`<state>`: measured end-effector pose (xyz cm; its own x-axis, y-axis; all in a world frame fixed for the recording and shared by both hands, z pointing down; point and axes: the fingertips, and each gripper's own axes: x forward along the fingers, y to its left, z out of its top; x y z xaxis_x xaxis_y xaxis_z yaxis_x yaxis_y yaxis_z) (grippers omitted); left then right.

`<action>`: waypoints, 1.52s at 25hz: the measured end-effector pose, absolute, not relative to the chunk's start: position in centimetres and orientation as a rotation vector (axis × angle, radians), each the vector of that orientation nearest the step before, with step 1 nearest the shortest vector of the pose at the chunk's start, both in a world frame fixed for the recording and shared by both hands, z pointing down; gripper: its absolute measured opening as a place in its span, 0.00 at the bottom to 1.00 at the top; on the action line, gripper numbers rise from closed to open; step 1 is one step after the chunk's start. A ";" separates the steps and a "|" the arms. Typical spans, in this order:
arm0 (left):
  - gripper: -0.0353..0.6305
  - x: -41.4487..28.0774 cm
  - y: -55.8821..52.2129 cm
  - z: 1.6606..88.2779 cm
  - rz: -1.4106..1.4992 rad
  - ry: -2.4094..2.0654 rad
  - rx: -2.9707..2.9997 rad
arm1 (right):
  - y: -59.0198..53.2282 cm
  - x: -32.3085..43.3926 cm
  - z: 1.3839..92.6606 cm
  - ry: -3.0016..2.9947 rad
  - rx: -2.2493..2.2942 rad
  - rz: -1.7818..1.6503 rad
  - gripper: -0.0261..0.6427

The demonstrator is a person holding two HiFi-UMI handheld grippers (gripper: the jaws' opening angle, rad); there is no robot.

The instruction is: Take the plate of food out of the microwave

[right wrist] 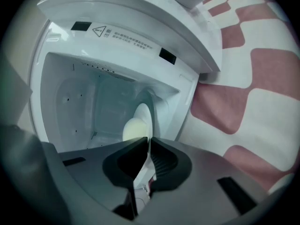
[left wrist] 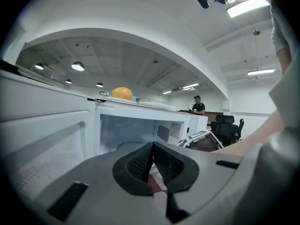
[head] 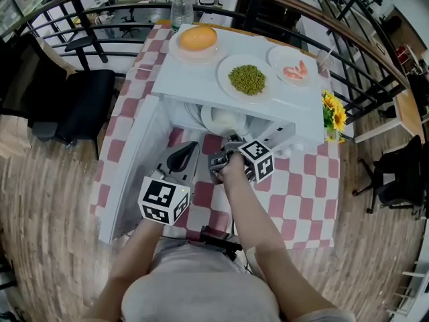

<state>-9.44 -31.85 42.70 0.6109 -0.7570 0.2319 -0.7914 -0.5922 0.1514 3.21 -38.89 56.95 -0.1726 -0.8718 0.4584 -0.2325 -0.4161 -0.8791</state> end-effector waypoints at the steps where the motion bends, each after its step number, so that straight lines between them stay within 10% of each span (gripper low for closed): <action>1: 0.06 -9.4 -31.9 42.7 0.209 -1.272 2.597 | -38.9 3.2 56.9 1.272 -1.558 -1.626 0.10; 23: 0.06 -8.1 -31.4 43.6 0.225 -1.251 2.592 | -38.1 3.8 57.0 1.339 -1.286 -1.560 0.09; 29: 0.06 -8.2 -31.6 43.5 0.229 -1.249 2.597 | -38.4 3.5 57.8 1.312 -1.278 -1.625 0.23; 38: 0.06 -8.1 -31.9 43.5 0.215 -1.248 2.597 | -38.6 3.2 56.8 1.333 -1.301 -1.649 0.09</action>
<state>-8.08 -31.87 43.47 0.6221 -0.7454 0.2396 -0.7826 -0.6014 0.1609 3.23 -38.58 56.80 -0.3035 -0.9058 0.2957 -0.0996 -0.2785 -0.9553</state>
